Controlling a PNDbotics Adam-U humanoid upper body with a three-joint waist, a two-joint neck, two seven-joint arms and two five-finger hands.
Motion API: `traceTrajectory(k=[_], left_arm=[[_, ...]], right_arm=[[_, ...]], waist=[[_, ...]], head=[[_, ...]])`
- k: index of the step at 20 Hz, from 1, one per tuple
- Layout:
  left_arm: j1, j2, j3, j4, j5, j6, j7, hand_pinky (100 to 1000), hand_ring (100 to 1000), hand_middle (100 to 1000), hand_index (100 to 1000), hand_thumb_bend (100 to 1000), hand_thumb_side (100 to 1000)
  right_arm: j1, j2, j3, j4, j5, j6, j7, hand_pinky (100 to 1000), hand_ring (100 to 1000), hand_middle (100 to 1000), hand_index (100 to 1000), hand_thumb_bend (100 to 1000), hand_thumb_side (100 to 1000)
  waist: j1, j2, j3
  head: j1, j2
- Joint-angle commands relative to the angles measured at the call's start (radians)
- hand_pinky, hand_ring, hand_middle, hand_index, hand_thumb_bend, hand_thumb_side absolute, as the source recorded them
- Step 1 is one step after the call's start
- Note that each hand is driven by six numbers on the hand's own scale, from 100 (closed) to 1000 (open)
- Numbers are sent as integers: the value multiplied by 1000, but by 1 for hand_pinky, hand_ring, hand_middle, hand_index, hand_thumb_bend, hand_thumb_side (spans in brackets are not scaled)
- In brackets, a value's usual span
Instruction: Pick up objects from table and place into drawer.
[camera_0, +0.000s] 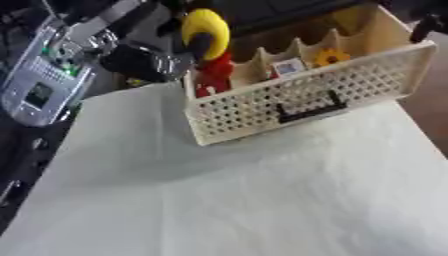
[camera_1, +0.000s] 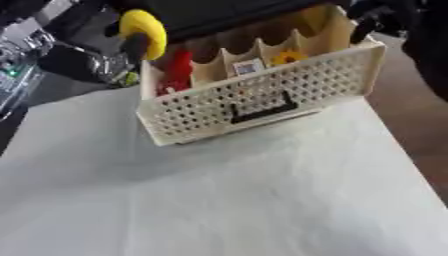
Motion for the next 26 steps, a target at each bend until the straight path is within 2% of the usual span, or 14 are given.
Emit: traceTrajectory(k=[1, 15, 20, 22, 23, 24, 25, 26], left_arm=[[-34, 7, 17, 15, -31, -12, 38, 100, 395, 460, 541, 100, 309], [-48, -15, 32, 137, -272, -110, 261, 100, 394, 477, 565, 100, 301], [-38, -21, 18, 164, -325, -139, 272, 100, 420, 503, 605, 100, 262], [-33, -23, 3, 166, -315, -162, 223, 218, 510, 565, 686, 100, 246], [-30, -24, -3, 166, -304, -175, 191, 271, 541, 591, 712, 100, 268], [-28, -25, -7, 165, -285, -187, 156, 295, 555, 604, 725, 100, 306], [-29, -25, -8, 161, -265, -196, 126, 408, 629, 688, 843, 100, 401], [-30, -22, -5, 153, -244, -206, 103, 439, 660, 707, 864, 100, 416]], right_arm=[[-22, -3, -3, -14, -1, 2, 3, 441, 566, 192, 453, 100, 1000], [-32, 8, -9, -14, -10, -6, 3, 440, 564, 194, 454, 100, 1000], [-30, 8, -12, -14, -10, -6, 2, 439, 564, 193, 454, 100, 1000], [-28, 9, -14, -14, -10, -5, 0, 438, 564, 193, 453, 100, 1000], [-27, 9, -15, -14, -9, -4, 0, 438, 564, 193, 453, 100, 1000], [-26, 8, -15, -14, -9, -3, -1, 438, 564, 193, 453, 100, 1000], [-24, 8, -16, -14, -8, -3, -1, 438, 564, 193, 453, 100, 1000], [-23, 8, -17, -14, -8, -2, -2, 437, 564, 193, 453, 100, 1000]], waist=[[-10, -17, -2], [-10, -1, -13], [-10, 3, -10], [-10, 3, -8], [-10, 4, -7], [-10, 4, -7], [-10, 3, -6], [-10, 3, -6]], head=[[9, -14], [30, -34], [30, -33], [28, -32], [28, -31], [28, -30], [27, -28], [27, -27]])
